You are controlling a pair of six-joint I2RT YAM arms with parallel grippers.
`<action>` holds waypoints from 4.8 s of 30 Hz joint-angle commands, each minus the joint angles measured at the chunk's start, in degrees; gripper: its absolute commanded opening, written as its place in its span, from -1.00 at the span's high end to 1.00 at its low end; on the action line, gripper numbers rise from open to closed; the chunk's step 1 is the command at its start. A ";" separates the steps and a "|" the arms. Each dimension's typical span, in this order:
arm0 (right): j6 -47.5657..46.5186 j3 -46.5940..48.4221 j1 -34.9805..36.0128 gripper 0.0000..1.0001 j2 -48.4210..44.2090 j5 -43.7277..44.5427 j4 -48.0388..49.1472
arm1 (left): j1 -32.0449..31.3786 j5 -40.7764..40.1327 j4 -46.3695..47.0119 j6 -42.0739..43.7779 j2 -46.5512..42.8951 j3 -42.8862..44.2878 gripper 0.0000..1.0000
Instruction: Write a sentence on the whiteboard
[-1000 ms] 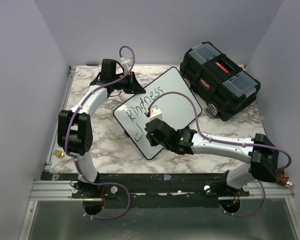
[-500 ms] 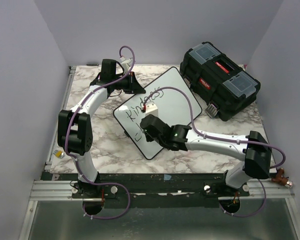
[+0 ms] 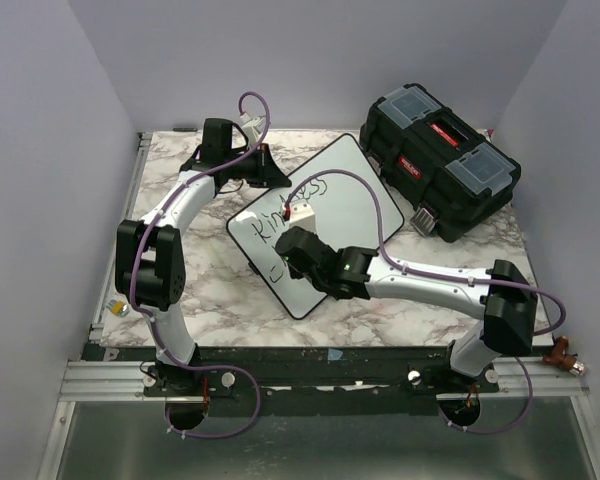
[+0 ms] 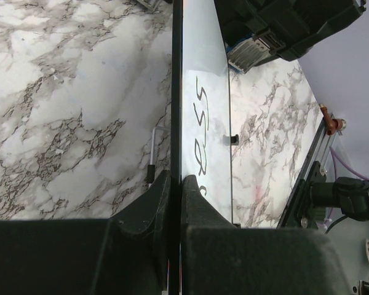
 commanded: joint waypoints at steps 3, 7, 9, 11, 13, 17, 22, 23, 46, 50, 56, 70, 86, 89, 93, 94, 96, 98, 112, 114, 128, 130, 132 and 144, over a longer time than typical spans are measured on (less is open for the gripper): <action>2.91 -4.05 0.05 0.99 -0.71 -0.83 -2.03 | -2.05 -1.51 -3.06 4.90 -1.03 -1.57 1.00; 4.45 -6.54 0.08 0.99 -1.71 -3.15 -1.72 | -2.05 -1.54 -3.31 5.00 -0.95 -1.06 1.00; 4.53 -7.95 0.12 0.99 -2.34 -4.19 -0.99 | -2.05 -1.53 -3.45 5.08 -0.89 -0.94 1.00; 4.42 -8.64 0.12 0.99 -2.78 -4.78 -0.82 | -2.10 -1.41 -3.56 5.07 -0.98 -0.84 1.00; 4.38 -9.15 0.06 0.99 -3.28 -4.94 -0.97 | -2.05 -1.38 -3.59 5.08 -0.96 -0.80 1.00; 5.02 -10.28 0.07 0.99 -4.84 -5.10 -1.09 | -2.05 -1.44 -3.86 5.24 -1.08 -0.75 1.00; 3.93 -10.59 0.07 0.99 -7.29 -4.50 0.52 | -2.05 -1.48 -4.15 5.69 -0.98 -0.70 1.00; 3.68 -10.27 0.08 0.99 -7.80 -4.30 0.81 | -2.05 -1.44 -4.26 5.75 -0.98 -0.64 1.00; -0.43 -14.29 -8.71 0.99 -16.11 -12.23 11.08 | -2.05 -1.25 -4.66 7.37 -2.04 -2.09 1.00; -3.23 -16.37 -10.75 0.99 -17.70 -17.83 13.73 | -2.07 -1.17 -4.46 7.46 -2.22 -2.38 1.00; -4.89 -16.43 -12.28 0.99 -17.62 -19.35 13.74 | -2.04 -1.67 -4.83 7.98 -2.73 -2.38 1.00; -6.08 -13.78 -12.93 0.99 -13.02 -20.47 12.38 | -2.07 -1.36 -5.28 7.99 -2.67 -2.06 1.00; -9.89 -13.42 -12.95 0.99 -10.09 -27.90 11.45 | -2.23 -1.44 -5.22 7.90 -2.95 -2.16 1.00; -9.94 -13.99 -12.93 0.99 -10.00 -29.42 11.48 | -2.31 -1.45 -5.34 7.90 -2.91 -2.09 1.00; -9.54 -15.06 -12.97 0.99 -10.17 -30.35 11.31 | -2.31 -1.46 -5.55 7.96 -2.78 -1.85 1.00; -9.47 -15.36 -12.89 0.99 -10.26 -30.39 11.23 | -2.31 -1.53 -5.52 7.98 -2.80 -1.78 1.00; -9.29 -16.00 -12.96 0.99 -10.52 -30.36 11.14 | -2.31 -1.53 -5.60 7.99 -2.77 -1.81 1.00; -9.24 -16.56 -12.91 0.99 -10.83 -29.97 10.87 | -2.31 -1.56 -5.71 8.07 -2.71 -1.74 1.00; -8.14 -15.28 -12.97 0.99 -10.88 -21.46 8.32 | -2.34 -1.69 -5.69 8.16 -2.77 -1.72 1.00; -8.03 -14.64 -12.97 0.99 -10.68 -20.38 8.00 | -2.36 -1.67 -5.78 8.16 -2.78 -1.67 1.00; -7.58 -10.50 -12.93 0.99 -8.54 -20.76 8.61 | -2.49 -1.53 -5.75 8.16 -2.88 -1.80 1.00; -7.50 -10.35 -12.98 0.99 -8.25 -21.27 8.76 | -2.49 -1.56 -5.72 8.16 -3.00 -1.80 1.00; -7.25 -10.64 -12.94 0.99 -8.24 -21.64 8.85 | -2.49 -1.66 -5.69 8.16 -3.00 -1.81 1.00; -5.07 -17.50 -12.94 0.99 -11.92 -21.53 8.56 | -2.49 -1.54 -5.70 8.16 -2.95 -1.66 1.00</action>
